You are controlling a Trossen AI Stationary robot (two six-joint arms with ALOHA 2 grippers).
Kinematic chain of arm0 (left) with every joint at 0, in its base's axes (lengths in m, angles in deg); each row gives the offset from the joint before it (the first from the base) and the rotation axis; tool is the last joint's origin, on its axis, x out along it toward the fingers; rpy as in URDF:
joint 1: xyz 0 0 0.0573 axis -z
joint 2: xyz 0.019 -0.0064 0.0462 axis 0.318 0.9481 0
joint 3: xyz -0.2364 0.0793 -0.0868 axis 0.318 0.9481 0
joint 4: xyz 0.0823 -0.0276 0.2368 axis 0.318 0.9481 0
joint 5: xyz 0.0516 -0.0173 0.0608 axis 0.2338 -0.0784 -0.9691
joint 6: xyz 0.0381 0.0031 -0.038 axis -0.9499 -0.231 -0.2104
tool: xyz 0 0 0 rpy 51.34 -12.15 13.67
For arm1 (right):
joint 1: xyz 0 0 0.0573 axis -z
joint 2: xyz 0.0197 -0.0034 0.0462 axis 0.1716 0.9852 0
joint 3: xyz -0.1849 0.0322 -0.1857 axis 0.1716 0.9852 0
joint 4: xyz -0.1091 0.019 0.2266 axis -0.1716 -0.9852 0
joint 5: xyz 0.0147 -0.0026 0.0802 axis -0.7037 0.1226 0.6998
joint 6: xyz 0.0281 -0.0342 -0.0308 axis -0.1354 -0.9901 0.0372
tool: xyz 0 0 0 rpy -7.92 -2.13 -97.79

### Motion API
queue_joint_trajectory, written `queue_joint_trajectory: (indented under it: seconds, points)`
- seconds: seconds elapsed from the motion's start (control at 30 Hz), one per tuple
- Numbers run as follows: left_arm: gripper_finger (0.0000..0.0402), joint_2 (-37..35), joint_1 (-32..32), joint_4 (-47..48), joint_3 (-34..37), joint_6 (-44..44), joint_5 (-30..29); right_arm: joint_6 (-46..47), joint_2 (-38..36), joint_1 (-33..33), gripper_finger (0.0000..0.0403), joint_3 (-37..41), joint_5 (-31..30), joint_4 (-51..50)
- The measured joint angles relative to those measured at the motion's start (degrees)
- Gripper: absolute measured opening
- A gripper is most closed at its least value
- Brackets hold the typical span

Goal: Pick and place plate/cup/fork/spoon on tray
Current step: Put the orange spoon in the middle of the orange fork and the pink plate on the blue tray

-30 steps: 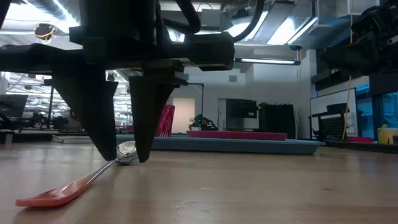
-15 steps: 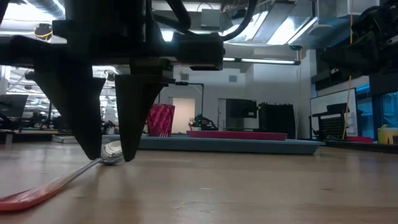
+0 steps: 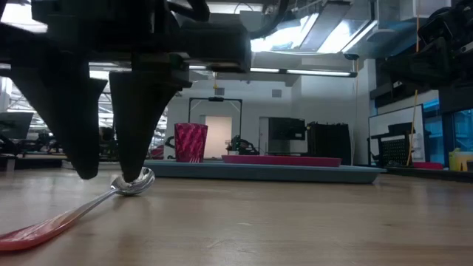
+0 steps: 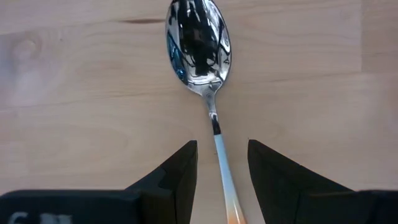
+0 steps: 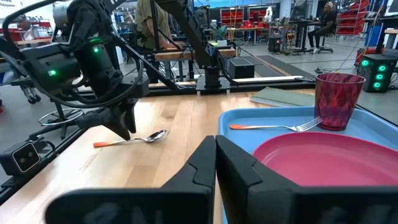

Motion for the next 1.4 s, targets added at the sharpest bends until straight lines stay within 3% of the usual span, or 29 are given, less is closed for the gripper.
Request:
queue_joint_trajectory:
  seconds: [0.43,0.8,0.9,1.13,1.4]
  points:
    - [0.0126,-0.33,-2.07,-3.72,4.03,-4.27,3.11,-0.02,0.00,-0.01,0.0017,0.00,0.00,0.00]
    - [0.0032,-0.55,-3.43,-5.62,5.23,-6.47,4.24,-0.02,0.00,0.01,0.0017,0.00,0.00,0.00]
    - [0.0009,-0.52,-3.43,-5.48,5.25,-6.47,3.83,-0.02,0.00,0.01,0.0017,0.00,0.00,0.00]
    - [0.0004,-0.38,-3.53,-3.98,4.27,-8.22,2.76,-0.02,0.00,0.01,0.0016,0.00,0.00,0.00]
    - [0.0002,-1.61,-6.86,5.11,-1.57,-16.26,-4.32,-0.01,0.00,-0.01,0.0016,0.00,-0.01,0.00]
